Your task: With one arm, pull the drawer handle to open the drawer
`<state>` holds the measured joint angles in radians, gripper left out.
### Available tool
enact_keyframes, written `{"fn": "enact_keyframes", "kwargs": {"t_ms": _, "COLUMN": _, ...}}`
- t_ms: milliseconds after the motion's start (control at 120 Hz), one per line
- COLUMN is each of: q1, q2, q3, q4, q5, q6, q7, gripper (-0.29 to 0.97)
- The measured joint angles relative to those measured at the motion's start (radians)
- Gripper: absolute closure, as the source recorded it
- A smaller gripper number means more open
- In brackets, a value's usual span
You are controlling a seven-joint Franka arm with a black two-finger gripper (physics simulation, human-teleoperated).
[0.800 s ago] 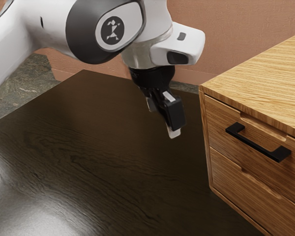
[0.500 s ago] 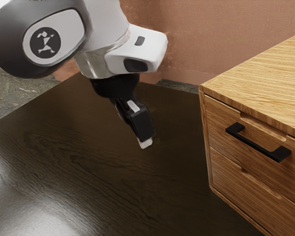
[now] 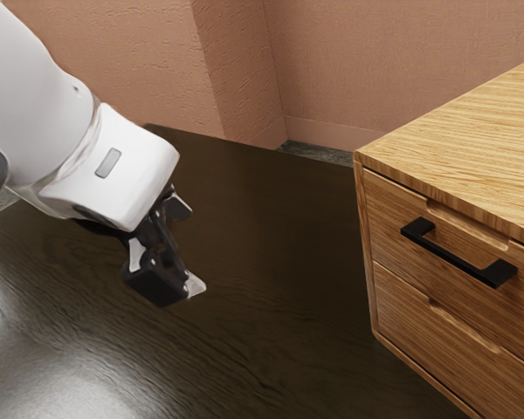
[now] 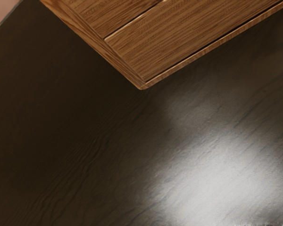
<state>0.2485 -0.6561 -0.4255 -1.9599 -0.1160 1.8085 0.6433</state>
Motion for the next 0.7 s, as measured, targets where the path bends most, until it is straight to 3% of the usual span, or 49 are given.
{"fn": "enact_keyframes", "kwargs": {"t_ms": 308, "q1": 0.001, "q2": 0.009, "q3": -0.011, "q4": 0.005, "q5": 0.008, "q6": 0.051, "q7": 0.286, "gripper": 0.02}}
{"fn": "enact_keyframes", "kwargs": {"t_ms": 550, "q1": 0.011, "q2": 0.104, "q3": -0.08, "q4": 0.089, "q5": 0.074, "q6": 0.073, "q7": 0.443, "gripper": 0.02}}
{"fn": "enact_keyframes", "kwargs": {"t_ms": 700, "q1": 0.077, "q2": 0.138, "q3": -0.163, "q4": 0.136, "q5": 0.092, "q6": 0.08, "q7": 0.53, "gripper": 0.02}}
